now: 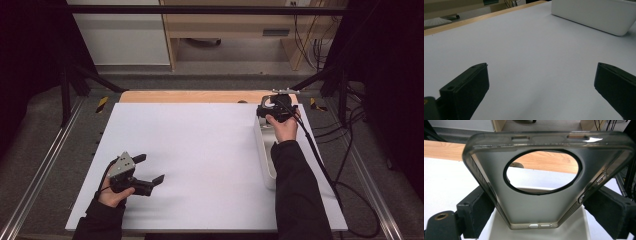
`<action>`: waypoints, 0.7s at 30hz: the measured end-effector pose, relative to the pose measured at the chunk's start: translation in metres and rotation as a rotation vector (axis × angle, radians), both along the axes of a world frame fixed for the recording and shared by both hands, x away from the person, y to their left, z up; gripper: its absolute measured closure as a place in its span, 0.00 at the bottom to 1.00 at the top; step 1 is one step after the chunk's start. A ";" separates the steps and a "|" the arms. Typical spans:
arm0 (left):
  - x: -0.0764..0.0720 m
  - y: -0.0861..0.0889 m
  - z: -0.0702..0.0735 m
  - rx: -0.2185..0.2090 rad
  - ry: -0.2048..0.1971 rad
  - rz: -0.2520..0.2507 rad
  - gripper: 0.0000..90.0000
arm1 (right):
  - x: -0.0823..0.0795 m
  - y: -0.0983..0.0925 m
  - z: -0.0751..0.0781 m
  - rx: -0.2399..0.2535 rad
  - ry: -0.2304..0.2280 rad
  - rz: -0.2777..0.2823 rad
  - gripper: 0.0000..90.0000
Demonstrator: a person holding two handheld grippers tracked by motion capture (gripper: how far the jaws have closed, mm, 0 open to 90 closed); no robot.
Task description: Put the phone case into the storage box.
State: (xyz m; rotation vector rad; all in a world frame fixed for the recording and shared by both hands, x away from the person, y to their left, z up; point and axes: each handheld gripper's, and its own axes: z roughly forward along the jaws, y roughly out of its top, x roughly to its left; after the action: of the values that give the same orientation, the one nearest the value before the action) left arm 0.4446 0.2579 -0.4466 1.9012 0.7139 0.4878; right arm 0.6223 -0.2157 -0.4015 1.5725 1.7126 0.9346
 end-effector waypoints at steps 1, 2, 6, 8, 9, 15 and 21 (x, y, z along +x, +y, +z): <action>0.000 0.000 0.000 0.001 0.000 0.000 0.00 | 0.000 -0.001 -0.001 -0.003 0.000 -0.001 0.13; 0.000 0.000 0.000 0.001 0.000 -0.001 0.00 | 0.001 -0.001 -0.002 -0.003 0.000 -0.001 0.13; 0.000 -0.001 0.000 0.002 0.001 -0.001 0.00 | 0.002 -0.002 -0.005 -0.003 0.007 -0.004 0.13; 0.000 -0.001 0.000 0.002 0.001 -0.001 0.00 | 0.002 -0.002 -0.006 0.002 0.010 -0.007 0.13; 0.000 0.000 0.000 0.002 0.001 -0.001 0.00 | 0.003 -0.002 -0.007 0.004 0.012 -0.008 0.13; 0.000 0.000 -0.001 0.003 0.001 -0.001 0.00 | 0.004 -0.002 -0.010 -0.003 0.013 -0.007 0.13; 0.000 -0.001 -0.001 0.005 0.001 -0.002 0.00 | 0.004 -0.001 -0.011 -0.002 0.013 -0.009 0.13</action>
State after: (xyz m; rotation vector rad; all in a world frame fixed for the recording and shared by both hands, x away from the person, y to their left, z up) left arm 0.4449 0.2573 -0.4473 1.9064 0.7124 0.4879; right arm 0.6265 -0.2170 -0.4128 1.5872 1.7139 0.9199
